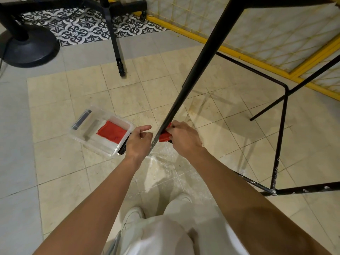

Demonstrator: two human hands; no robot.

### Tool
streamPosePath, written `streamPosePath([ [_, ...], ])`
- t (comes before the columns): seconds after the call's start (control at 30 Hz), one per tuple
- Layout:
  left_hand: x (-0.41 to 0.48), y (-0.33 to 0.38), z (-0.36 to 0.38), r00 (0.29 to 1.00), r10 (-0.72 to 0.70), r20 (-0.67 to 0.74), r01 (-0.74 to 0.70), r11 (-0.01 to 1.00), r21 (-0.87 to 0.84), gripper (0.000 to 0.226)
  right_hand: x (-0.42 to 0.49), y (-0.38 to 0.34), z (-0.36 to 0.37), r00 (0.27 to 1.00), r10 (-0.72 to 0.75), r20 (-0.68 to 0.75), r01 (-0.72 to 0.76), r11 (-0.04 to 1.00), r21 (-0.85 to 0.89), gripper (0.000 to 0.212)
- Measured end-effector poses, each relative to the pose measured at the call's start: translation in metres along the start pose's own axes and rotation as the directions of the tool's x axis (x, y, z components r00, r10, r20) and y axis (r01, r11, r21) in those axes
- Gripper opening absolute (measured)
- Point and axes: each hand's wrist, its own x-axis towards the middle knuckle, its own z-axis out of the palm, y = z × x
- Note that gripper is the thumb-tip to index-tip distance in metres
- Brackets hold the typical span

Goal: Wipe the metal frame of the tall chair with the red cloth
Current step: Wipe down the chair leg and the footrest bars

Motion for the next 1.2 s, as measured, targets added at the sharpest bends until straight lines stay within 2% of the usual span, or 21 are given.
streamPosePath([
  [0.23, 0.001, -0.006, 0.004, 1.000, 0.019, 0.007, -0.019, 0.998, 0.057, 0.024, -0.009, 0.005, -0.001, 0.996, -0.084, 0.041, 0.085, 0.996, -0.040, 0.036],
  [0.4, -0.001, -0.006, 0.004, 1.000, 0.022, 0.010, -0.023, 0.999, 0.040, 0.026, -0.005, 0.000, -0.003, 0.999, 0.028, -0.041, -0.029, 1.000, -0.006, 0.035],
  [0.57, -0.002, -0.009, 0.005, 1.000, 0.013, 0.011, -0.014, 0.998, 0.054, 0.024, -0.012, -0.007, 0.009, 0.997, 0.079, -0.015, -0.078, 0.995, 0.068, 0.036],
  [0.7, -0.010, -0.018, 0.008, 0.996, -0.057, 0.061, 0.054, 0.997, 0.055, 0.025, -0.023, -0.013, 0.008, 0.997, 0.069, -0.018, -0.068, 0.995, 0.068, 0.034],
  [0.8, -0.019, -0.022, 0.009, 0.986, -0.120, 0.114, 0.120, 0.993, 0.014, 0.036, -0.034, -0.023, 0.008, 0.994, 0.090, -0.064, -0.082, 0.989, 0.119, 0.034],
  [0.9, -0.025, -0.022, 0.003, 0.959, -0.168, 0.228, 0.189, 0.979, -0.076, 0.048, -0.040, -0.037, 0.010, 0.988, 0.119, -0.096, -0.098, 0.975, 0.201, 0.034],
  [1.0, -0.030, -0.018, 0.000, 0.941, -0.150, 0.303, 0.230, 0.941, -0.249, 0.039, -0.042, -0.050, 0.011, 0.978, 0.187, -0.091, -0.150, 0.936, 0.317, 0.039],
  [1.1, -0.029, -0.014, -0.004, 0.955, -0.186, 0.233, 0.253, 0.917, -0.308, 0.028, -0.045, -0.059, 0.013, 0.980, 0.194, -0.031, -0.162, 0.885, 0.437, 0.047],
  [1.2, -0.024, -0.018, -0.016, 0.971, -0.193, 0.141, 0.226, 0.933, -0.281, 0.025, -0.047, -0.067, 0.017, 0.967, 0.248, 0.049, -0.217, 0.710, 0.670, 0.055],
])
